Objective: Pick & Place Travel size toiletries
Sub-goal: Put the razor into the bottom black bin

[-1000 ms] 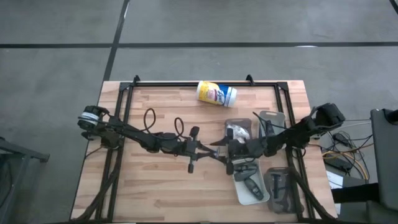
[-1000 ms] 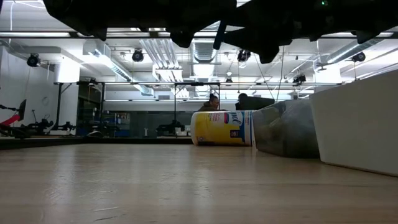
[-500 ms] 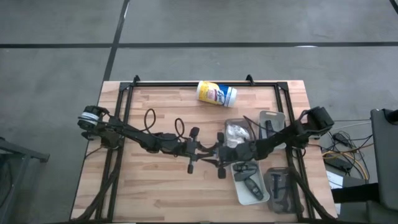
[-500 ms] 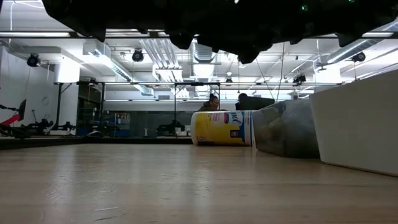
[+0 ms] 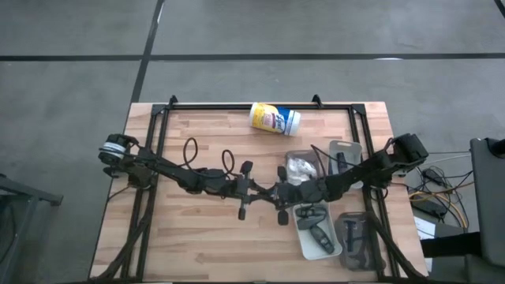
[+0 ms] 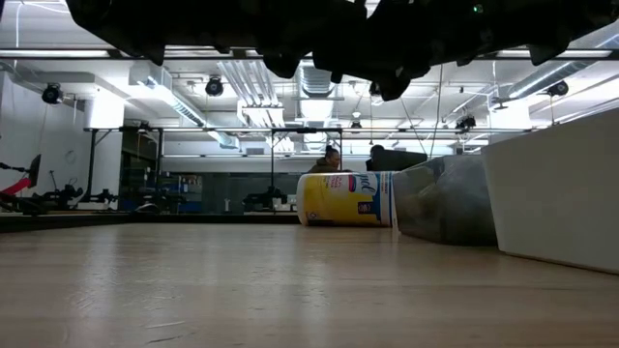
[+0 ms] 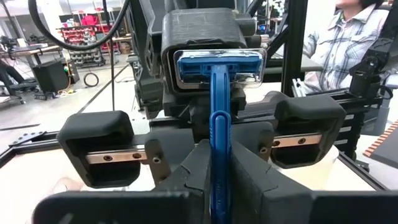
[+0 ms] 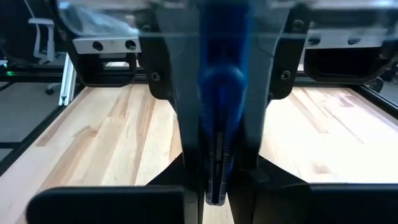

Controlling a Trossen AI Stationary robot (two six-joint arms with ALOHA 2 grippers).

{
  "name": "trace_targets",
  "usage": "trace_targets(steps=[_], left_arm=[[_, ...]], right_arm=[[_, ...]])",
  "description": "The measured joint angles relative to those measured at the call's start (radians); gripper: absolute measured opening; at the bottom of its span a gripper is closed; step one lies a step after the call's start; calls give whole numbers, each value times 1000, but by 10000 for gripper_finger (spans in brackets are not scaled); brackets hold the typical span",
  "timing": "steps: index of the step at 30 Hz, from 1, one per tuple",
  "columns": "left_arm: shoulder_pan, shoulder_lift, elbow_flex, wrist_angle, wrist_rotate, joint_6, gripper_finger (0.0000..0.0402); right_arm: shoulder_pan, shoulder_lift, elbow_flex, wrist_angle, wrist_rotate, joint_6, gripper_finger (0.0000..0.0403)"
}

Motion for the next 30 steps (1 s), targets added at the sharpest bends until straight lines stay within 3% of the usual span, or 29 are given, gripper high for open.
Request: trace_targets(steps=[14, 18, 25, 30], left_arm=[[0, -1, 0, -4, 2, 8, 44], [0, -1, 0, -5, 2, 9, 44], [0, -1, 0, -11, 1, 1, 44], [0, -1, 0, -19, 1, -6, 44]], right_arm=[[1, -61, -6, -98, -1, 48, 116], [1, -62, -9, -98, -1, 48, 100], [1, -61, -10, -104, 0, 39, 30], [1, -61, -10, -106, 0, 55, 30]])
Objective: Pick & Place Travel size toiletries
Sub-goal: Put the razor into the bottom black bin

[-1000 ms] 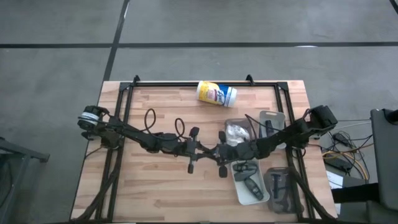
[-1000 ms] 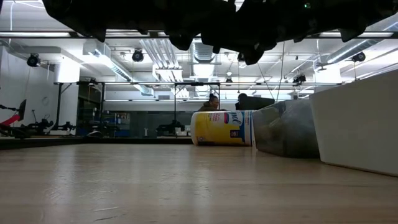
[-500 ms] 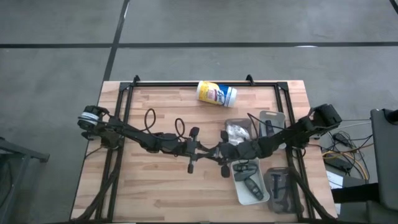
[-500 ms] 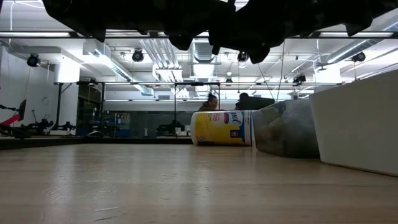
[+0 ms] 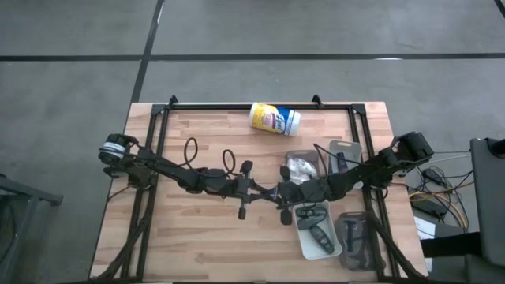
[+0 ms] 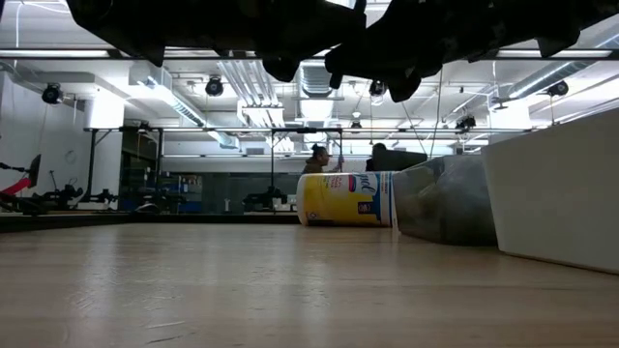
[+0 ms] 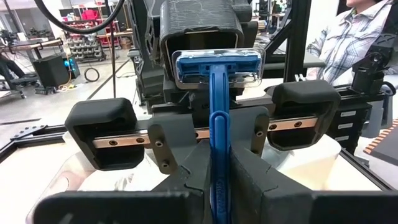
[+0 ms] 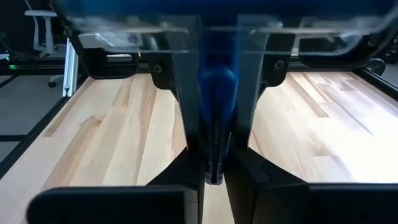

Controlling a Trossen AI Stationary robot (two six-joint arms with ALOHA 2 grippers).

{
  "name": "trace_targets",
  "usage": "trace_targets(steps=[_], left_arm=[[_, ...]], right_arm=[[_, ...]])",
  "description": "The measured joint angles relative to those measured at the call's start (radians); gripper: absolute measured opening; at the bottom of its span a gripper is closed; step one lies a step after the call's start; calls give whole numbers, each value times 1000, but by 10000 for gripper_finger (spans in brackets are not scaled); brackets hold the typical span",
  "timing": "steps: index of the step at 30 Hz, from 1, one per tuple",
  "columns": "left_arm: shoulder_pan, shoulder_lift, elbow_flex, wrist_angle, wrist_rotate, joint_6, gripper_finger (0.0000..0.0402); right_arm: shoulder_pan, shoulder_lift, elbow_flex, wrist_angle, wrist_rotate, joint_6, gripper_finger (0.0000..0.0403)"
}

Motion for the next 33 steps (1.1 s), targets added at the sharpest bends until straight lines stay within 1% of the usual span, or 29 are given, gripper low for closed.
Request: trace_targets(steps=[5, 10, 15, 17, 21, 25, 29, 33], left_arm=[[0, 0, 0, -8, 0, -18, 51], [0, 0, 0, -22, 0, -16, 80], [0, -6, 0, -35, -8, -12, 112], [0, -25, 0, -74, -8, -5, 122], [0, -112, 0, -205, -9, 11, 131], [0, -224, 0, -404, -11, 39, 130], [0, -358, 0, -588, -15, 42, 131], [0, -506, 0, -725, -58, 49, 130]], right_arm=[[0, -2, 0, -13, -1, 23, 48], [1, -34, 0, -59, -4, 36, 37], [2, -114, 0, -174, -3, 61, 34], [2, -157, 0, -239, -2, 84, 39], [2, -252, 0, -392, 0, 129, 46], [2, -345, 0, -520, -1, 152, 38], [2, -442, -1, -665, -5, 209, 37], [6, -536, -1, -807, -8, 283, 46]])
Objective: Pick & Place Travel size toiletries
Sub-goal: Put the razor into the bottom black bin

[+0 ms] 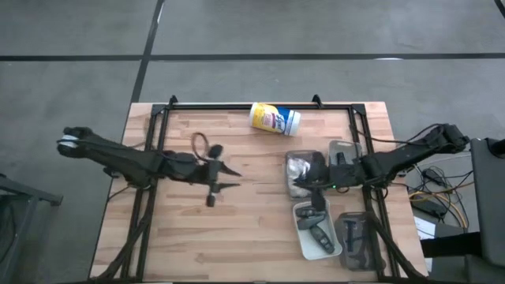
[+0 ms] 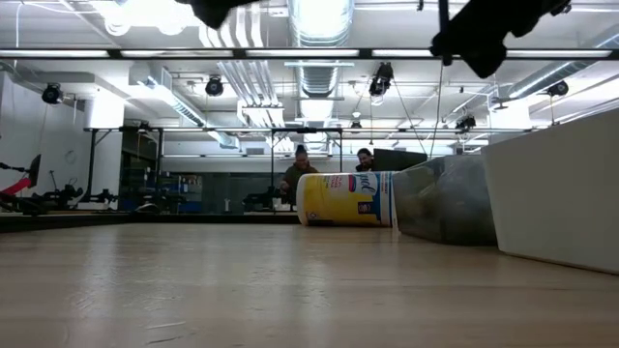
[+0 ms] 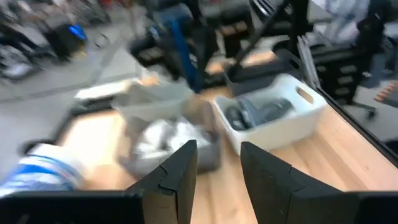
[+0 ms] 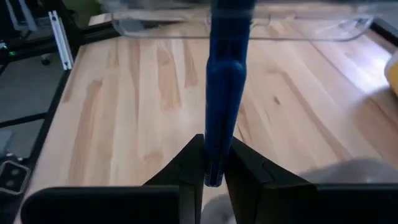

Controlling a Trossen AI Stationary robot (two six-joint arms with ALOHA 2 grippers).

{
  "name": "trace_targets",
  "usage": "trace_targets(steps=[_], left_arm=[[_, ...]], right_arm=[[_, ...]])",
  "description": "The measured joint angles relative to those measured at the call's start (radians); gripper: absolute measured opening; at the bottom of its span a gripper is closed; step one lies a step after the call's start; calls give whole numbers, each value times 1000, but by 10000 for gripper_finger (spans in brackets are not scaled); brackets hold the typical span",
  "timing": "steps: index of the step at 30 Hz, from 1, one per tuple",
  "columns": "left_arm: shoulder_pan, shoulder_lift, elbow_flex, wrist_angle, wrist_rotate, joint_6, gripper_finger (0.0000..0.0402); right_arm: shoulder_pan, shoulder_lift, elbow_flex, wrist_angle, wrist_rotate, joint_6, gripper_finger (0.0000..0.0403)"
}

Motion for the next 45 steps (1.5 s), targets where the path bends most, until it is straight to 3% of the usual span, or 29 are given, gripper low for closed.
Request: trace_targets(steps=[7, 16, 35, 45], left_arm=[[0, -230, 0, -124, -52, 24, 130], [0, -383, 0, -120, -52, 23, 131], [0, -378, 0, -121, -49, 22, 131], [0, -359, 0, -121, -49, 22, 131]], right_arm=[[15, -79, -1, -114, -17, 59, 34], [24, -69, -2, -190, -76, 112, 43], [25, -70, -2, -450, -391, 304, 34], [40, -70, -2, -619, -500, 407, 36]])
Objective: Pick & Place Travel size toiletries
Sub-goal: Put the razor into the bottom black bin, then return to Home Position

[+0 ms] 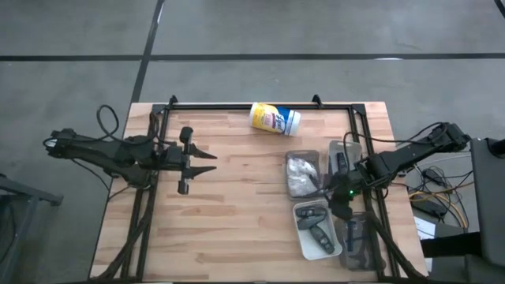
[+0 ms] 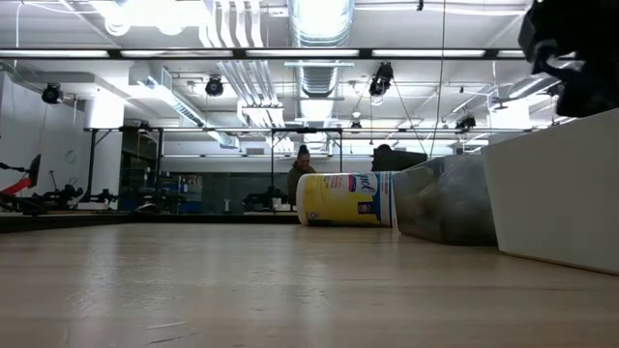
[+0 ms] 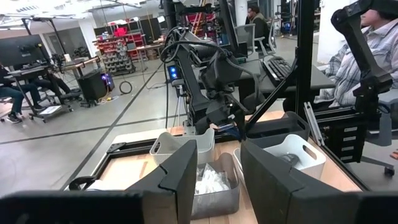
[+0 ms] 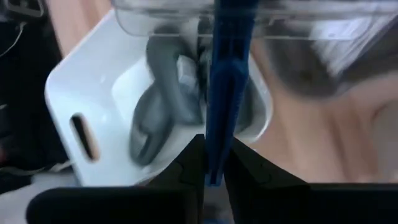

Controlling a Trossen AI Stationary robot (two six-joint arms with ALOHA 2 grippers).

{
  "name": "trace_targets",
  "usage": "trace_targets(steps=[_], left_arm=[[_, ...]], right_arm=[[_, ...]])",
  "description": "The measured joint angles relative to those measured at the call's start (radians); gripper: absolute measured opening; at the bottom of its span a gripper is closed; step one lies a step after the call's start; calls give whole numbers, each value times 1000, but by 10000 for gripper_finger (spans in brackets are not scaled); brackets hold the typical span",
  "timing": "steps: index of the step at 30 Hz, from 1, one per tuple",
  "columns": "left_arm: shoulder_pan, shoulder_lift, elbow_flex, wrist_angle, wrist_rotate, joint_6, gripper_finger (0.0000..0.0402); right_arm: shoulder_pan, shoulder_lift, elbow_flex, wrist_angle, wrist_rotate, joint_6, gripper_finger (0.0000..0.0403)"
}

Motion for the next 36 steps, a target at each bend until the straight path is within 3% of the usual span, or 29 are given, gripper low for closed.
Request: trace_targets(steps=[10, 18, 36], left_arm=[[0, 18, 0, 0, 0, 0, 130], [0, 32, 0, -2, 0, 0, 130], [0, 66, 0, -5, 0, 0, 130]], right_arm=[[145, 0, -1, -11, -198, 288, 43], [276, 11, -11, -93, -217, 532, 37], [321, 66, -16, -111, -207, 594, 128]])
